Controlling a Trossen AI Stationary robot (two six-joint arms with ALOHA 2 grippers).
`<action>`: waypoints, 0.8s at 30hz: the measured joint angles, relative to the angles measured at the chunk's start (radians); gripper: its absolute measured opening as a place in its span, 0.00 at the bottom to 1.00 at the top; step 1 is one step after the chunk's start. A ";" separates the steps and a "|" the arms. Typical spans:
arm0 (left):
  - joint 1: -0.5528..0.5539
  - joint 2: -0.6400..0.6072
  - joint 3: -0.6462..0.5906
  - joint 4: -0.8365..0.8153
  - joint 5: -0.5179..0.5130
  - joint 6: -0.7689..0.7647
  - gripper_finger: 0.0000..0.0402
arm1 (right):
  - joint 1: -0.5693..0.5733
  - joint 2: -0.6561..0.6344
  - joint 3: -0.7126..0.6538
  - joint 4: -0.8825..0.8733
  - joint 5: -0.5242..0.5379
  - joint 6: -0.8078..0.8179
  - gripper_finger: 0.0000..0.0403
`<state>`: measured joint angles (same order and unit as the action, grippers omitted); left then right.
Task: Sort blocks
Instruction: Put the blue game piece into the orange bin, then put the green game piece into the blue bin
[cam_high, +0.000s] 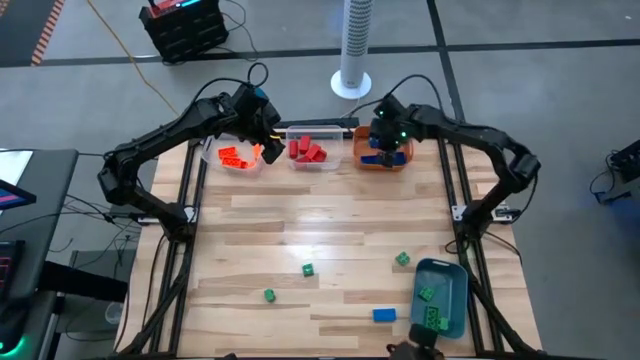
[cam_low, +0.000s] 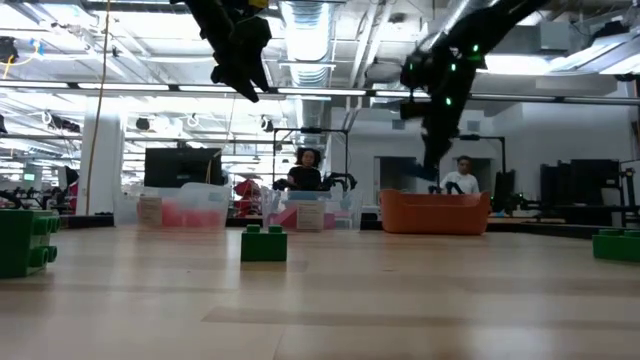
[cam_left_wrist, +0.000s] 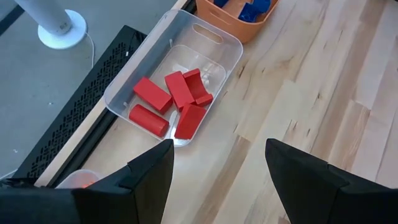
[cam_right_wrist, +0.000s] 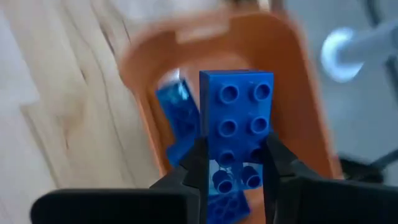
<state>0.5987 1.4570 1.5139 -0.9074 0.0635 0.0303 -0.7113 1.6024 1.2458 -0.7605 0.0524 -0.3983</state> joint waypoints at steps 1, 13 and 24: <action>0.000 0.000 0.000 0.000 0.000 -0.001 0.62 | -0.015 0.017 -0.001 -0.016 0.000 0.002 0.21; -0.039 0.000 0.000 -0.087 0.122 0.084 0.62 | -0.033 0.130 0.093 -0.202 0.018 0.037 0.62; -0.372 -0.001 -0.096 -0.199 0.058 0.098 0.62 | 0.132 -0.070 0.190 -0.238 0.074 0.315 0.62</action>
<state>0.2270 1.4563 1.4183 -1.1069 0.1219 0.1281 -0.5790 1.5326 1.4357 -0.9988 0.1259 -0.0833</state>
